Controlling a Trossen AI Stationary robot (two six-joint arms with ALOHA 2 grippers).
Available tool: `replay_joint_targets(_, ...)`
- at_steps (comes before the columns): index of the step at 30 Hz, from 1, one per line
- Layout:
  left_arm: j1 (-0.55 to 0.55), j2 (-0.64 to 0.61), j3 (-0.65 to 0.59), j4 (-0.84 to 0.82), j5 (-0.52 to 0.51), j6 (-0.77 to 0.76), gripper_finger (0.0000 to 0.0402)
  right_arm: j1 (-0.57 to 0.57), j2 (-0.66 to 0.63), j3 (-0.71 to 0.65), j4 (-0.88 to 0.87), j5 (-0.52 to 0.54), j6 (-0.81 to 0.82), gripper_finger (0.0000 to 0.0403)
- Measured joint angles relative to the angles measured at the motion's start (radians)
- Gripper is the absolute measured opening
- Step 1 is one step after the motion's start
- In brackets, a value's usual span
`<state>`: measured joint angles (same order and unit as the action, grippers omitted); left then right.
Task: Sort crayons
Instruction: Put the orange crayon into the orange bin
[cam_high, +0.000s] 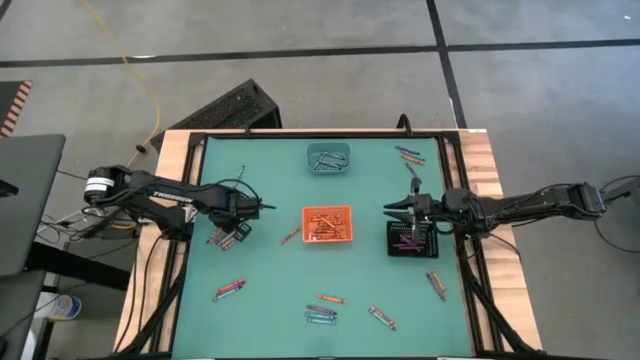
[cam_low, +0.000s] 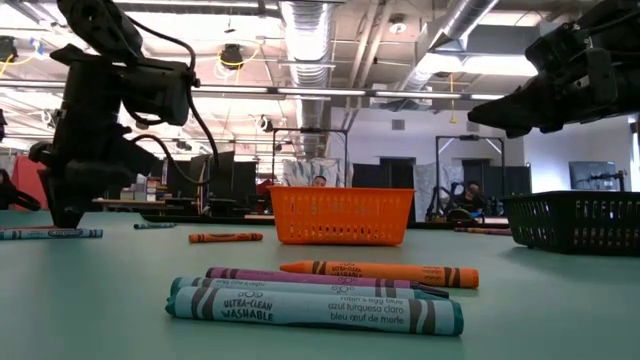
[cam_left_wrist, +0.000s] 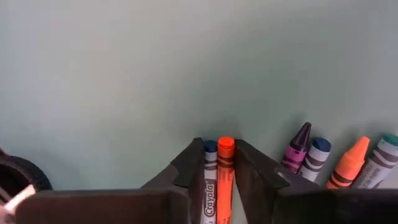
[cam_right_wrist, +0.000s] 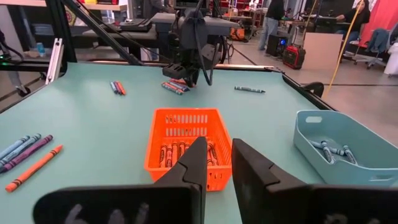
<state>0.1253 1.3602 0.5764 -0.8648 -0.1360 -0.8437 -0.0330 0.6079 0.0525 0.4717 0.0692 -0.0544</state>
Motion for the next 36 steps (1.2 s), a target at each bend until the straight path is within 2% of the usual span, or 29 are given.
replay_joint_targets(6, 0.001, 0.003, 0.041, -0.001, -0.037, 0.039, 0.0128, 0.0, 0.0, 0.0, 0.0, 0.0, 0.0, 0.0071)
replay_joint_targets(11, 0.001, 0.002, 0.044, -0.001, -0.034, 0.039, 0.0159, 0.0, 0.0, 0.0, 0.0, 0.0, 0.0, 0.0071)
replay_joint_targets(21, 0.001, 0.001, 0.045, -0.036, 0.028, 0.037, 0.0156, 0.0, 0.0, 0.0, 0.0, 0.0, -0.001, 0.0071)
replay_joint_targets(36, 0.0, 0.0, 0.046, -0.031, 0.001, 0.088, 0.0153, 0.0, 0.0, 0.0, 0.0, 0.0, -0.002, 0.0071)
